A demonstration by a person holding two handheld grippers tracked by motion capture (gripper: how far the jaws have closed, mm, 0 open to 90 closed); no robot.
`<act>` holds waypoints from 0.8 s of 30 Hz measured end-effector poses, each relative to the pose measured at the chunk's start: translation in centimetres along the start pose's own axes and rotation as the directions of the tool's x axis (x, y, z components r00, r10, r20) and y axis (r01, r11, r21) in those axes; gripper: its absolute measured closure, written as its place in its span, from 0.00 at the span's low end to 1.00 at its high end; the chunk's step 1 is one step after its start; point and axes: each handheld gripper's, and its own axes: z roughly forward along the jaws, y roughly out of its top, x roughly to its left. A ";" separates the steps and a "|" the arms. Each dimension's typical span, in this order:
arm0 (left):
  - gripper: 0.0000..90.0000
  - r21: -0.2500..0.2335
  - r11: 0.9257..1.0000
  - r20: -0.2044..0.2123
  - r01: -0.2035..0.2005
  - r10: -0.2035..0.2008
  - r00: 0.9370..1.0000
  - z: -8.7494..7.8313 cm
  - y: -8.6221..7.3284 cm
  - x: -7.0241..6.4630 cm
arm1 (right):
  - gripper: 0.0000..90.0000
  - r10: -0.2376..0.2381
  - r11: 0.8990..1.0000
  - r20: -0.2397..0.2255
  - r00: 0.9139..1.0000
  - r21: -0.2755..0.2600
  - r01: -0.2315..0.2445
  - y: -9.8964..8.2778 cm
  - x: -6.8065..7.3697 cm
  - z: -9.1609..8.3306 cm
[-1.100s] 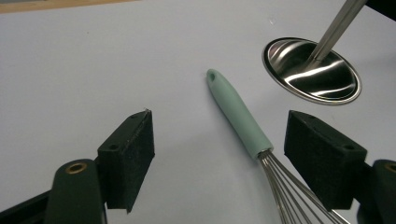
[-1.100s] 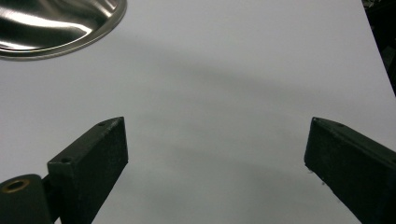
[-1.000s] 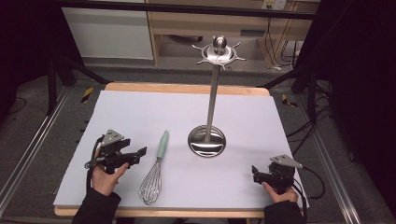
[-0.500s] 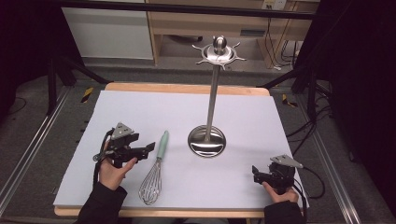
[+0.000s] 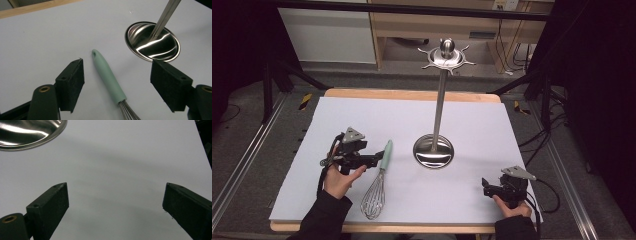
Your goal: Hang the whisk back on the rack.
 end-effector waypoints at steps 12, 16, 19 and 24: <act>0.29 0.085 0.996 -0.005 -0.038 0.038 0.999 2.1 1.0 -1.1 | 0.08 -0.013 1.000 -0.004 1.000 0.005 0.013 0.0 0.1 0.2; 0.29 0.119 0.992 -0.006 -0.048 0.050 0.999 2.7 1.1 -1.1 | 0.08 -0.015 1.000 -0.002 1.000 0.006 0.015 0.0 0.2 0.2; 0.30 0.128 0.991 -0.007 -0.041 0.043 0.999 3.1 1.1 -1.1 | 0.08 -0.018 1.000 -0.003 1.000 0.007 0.018 0.0 0.2 0.2; 0.31 0.154 0.987 -0.011 -0.049 0.052 0.999 3.5 1.1 -1.0 | 0.08 -0.018 1.000 -0.003 1.000 0.008 0.018 0.0 0.2 0.3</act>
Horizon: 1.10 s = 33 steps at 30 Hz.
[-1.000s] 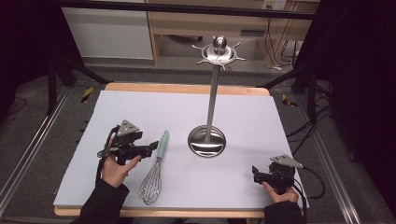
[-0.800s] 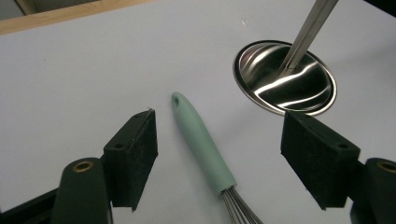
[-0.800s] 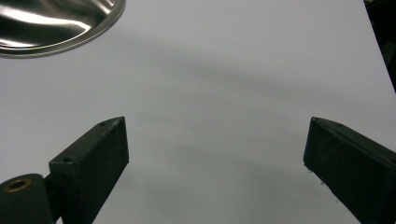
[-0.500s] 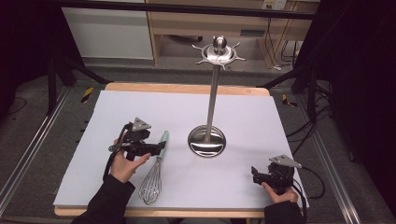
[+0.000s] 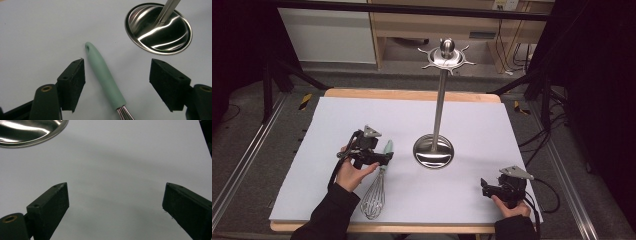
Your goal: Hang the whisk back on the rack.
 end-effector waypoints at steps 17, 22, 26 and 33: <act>0.35 0.110 0.994 -0.039 0.024 -0.020 0.999 2.4 -0.8 0.2 | 0.08 -0.003 1.000 -0.009 1.000 0.008 0.003 0.0 0.1 0.1; 0.39 0.128 0.991 -0.035 0.033 -0.029 0.999 2.7 -1.2 0.3 | 0.08 -0.001 1.000 -0.014 1.000 0.011 0.001 0.0 0.1 0.1; 0.41 0.150 0.988 -0.036 0.039 -0.034 0.999 3.1 -1.6 0.4 | 0.08 -0.001 1.000 -0.010 1.000 0.015 0.001 0.0 0.2 0.2; 0.44 0.190 0.980 -0.033 0.053 -0.047 0.998 3.7 -2.0 0.3 | 0.08 0.002 1.000 -0.011 1.000 0.016 -0.002 0.0 0.2 0.1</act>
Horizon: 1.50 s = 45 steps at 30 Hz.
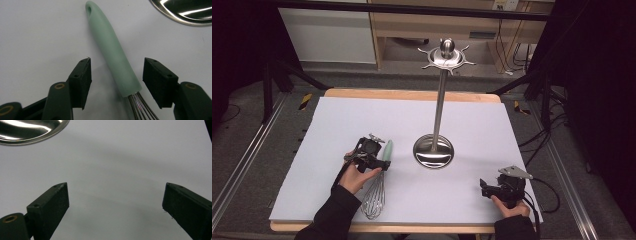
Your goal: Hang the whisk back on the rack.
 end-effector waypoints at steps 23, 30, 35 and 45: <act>0.63 0.101 0.994 0.016 0.043 -0.045 0.999 1.5 -0.1 -0.6 | 0.08 -0.005 1.000 -0.005 1.000 0.007 0.005 0.0 -0.1 0.1; 0.66 0.119 0.991 0.010 0.056 -0.058 0.998 1.5 0.0 -0.5 | 0.08 -0.003 1.000 -0.007 1.000 0.009 0.003 0.0 -0.1 0.1; 0.68 0.119 0.990 0.006 0.076 -0.077 0.997 1.5 0.0 -0.5 | 0.08 -0.003 1.000 -0.008 1.000 0.009 0.003 0.0 -0.1 0.1; 0.73 0.139 0.987 0.019 0.076 -0.080 0.997 1.2 -0.1 -0.2 | 0.08 -0.003 1.000 -0.011 1.000 0.013 0.003 0.0 -0.1 0.2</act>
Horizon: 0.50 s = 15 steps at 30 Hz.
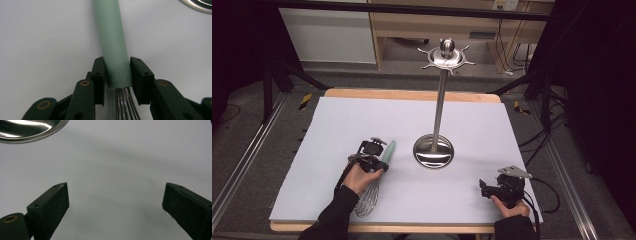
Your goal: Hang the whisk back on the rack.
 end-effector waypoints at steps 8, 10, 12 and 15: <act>0.75 -0.033 0.999 0.028 -0.002 0.002 1.000 -0.9 -0.2 0.1 | 0.08 -0.001 1.000 -0.001 1.000 0.001 0.001 0.0 0.0 0.0; 0.76 -0.050 0.999 0.035 -0.002 0.004 0.999 -1.3 -0.3 -0.1 | 0.08 -0.001 1.000 -0.001 1.000 0.001 0.001 0.0 0.0 0.0; 0.76 -0.063 0.998 0.041 -0.010 0.013 0.999 -1.7 -0.4 -0.1 | 0.08 -0.002 1.000 -0.001 1.000 0.001 0.002 0.0 0.0 0.0; 0.76 -0.088 0.996 0.051 -0.013 0.017 0.999 -2.4 -0.6 -0.1 | 0.08 -0.001 1.000 -0.004 1.000 0.001 0.001 0.0 0.0 0.0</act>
